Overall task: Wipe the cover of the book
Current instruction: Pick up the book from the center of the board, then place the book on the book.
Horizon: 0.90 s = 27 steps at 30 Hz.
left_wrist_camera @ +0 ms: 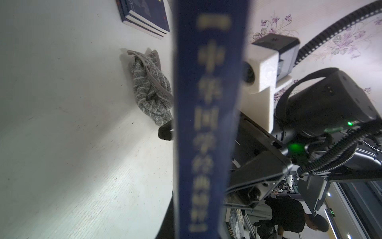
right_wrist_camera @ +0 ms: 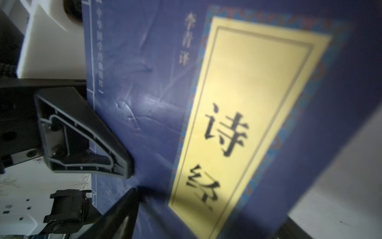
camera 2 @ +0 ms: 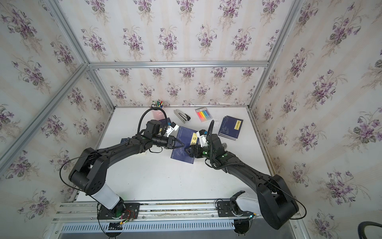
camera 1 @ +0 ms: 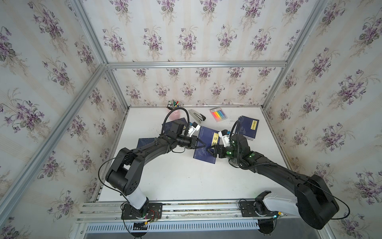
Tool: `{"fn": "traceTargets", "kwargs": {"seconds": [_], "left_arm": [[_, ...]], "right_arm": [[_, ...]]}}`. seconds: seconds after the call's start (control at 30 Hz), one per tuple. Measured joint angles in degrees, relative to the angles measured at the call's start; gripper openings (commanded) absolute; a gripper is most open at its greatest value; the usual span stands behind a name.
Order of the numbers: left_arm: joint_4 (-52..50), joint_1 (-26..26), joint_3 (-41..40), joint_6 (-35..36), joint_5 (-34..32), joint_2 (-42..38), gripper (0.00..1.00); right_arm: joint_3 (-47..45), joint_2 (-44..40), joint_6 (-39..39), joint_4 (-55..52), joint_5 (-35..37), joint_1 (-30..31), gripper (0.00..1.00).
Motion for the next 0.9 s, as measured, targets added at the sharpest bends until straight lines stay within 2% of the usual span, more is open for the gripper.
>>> {"fn": "traceTargets", "kwargs": {"seconds": [0.1,0.4,0.57,0.63,0.77,0.9], "left_arm": [[2.3,0.0,-0.7,-0.4,1.4,-0.6,0.00],[9.1,0.0,-1.3,-4.1,6.6,0.2,0.00],[10.3,0.0,-1.2,-4.7,6.4,1.0,0.00],[10.3,0.0,-1.1,-4.7,5.9,1.3,0.00],[10.3,0.0,-1.0,-4.8,4.5,1.6,0.00],[11.5,-0.1,-1.0,-5.8,3.3,1.9,0.00]], "right_arm": [[-0.8,-1.2,0.1,1.6,-1.0,-0.8,0.82],[-3.1,-6.6,1.5,5.1,-5.4,-1.7,0.62],[-3.0,-9.2,1.9,5.0,-5.8,-1.9,0.52],[-3.0,-10.0,1.9,4.8,-5.7,-1.9,0.45],[-3.0,-11.4,3.1,4.7,-5.1,-1.9,0.18],[-3.0,-11.5,4.5,4.6,-3.2,-1.9,0.06]]}}
